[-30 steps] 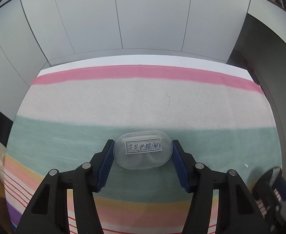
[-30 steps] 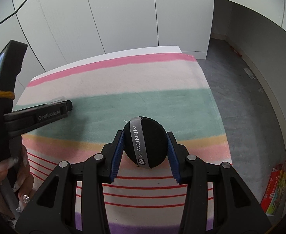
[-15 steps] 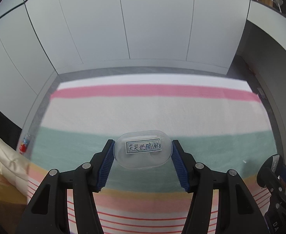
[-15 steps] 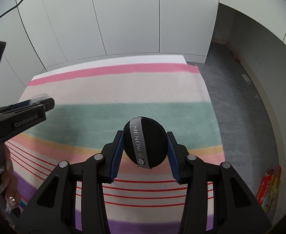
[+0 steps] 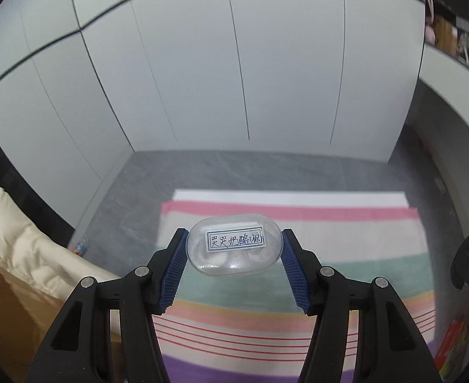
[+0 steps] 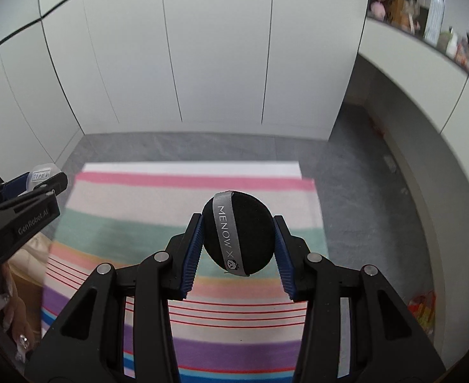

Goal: Organize objects
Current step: 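Lift the black compact and labeled clear box and carry them toward the cardboard box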

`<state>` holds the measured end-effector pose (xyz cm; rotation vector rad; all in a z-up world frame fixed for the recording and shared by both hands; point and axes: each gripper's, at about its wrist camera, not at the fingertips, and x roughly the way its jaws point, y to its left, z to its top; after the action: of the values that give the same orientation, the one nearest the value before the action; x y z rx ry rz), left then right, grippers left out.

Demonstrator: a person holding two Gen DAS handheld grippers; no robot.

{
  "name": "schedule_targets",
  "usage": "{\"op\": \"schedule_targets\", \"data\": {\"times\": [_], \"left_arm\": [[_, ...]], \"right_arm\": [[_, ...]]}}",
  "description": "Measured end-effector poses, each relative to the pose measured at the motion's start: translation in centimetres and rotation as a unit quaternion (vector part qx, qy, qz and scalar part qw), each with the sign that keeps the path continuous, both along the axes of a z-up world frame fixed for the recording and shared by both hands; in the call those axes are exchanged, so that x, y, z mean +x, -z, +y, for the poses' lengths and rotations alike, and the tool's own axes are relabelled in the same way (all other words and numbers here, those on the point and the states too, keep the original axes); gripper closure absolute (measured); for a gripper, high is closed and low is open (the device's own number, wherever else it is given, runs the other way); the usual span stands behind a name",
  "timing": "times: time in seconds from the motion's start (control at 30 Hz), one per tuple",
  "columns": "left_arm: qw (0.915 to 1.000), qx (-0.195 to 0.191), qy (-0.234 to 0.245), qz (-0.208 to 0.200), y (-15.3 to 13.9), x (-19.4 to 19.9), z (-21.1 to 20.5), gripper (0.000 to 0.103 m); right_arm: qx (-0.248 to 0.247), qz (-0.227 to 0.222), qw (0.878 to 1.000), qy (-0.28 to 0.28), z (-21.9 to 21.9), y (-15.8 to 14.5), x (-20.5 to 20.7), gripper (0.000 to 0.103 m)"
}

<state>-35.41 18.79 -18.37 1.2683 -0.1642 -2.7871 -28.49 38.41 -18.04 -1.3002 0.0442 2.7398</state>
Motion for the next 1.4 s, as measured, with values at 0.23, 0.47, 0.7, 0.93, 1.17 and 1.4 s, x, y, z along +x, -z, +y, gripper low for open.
{"op": "schedule_targets", "data": {"times": [0.23, 0.47, 0.7, 0.93, 1.17, 1.4], "left_arm": [[0.9994, 0.021, 0.0, 0.028, -8.1, 3.2, -1.8, 0.044], [0.9984, 0.02, -0.01, 0.053, -13.8, 5.8, -3.0, 0.044], [0.9981, 0.024, 0.006, 0.056, -16.3, 8.6, -3.8, 0.044], [0.9981, 0.004, 0.014, 0.06, -16.4, 10.9, -3.9, 0.044], [0.9971, -0.021, 0.012, 0.072, -17.5, 14.5, -4.1, 0.044], [0.9972, -0.016, 0.032, 0.066, -17.1, 19.4, -3.4, 0.044]], "right_arm": [[0.026, 0.034, 0.999, -0.021, -2.1, -9.0, 1.9, 0.059], [0.016, 0.056, 0.998, -0.013, -3.4, -15.2, 4.6, 0.059], [0.024, 0.073, 0.997, -0.016, -4.5, -17.9, 6.9, 0.059], [0.016, 0.074, 0.997, -0.018, -4.6, -18.3, 8.1, 0.059], [0.011, 0.079, 0.996, -0.029, -4.4, -18.3, 11.1, 0.059], [0.014, 0.08, 0.996, -0.03, -4.2, -18.4, 15.4, 0.059]]}}
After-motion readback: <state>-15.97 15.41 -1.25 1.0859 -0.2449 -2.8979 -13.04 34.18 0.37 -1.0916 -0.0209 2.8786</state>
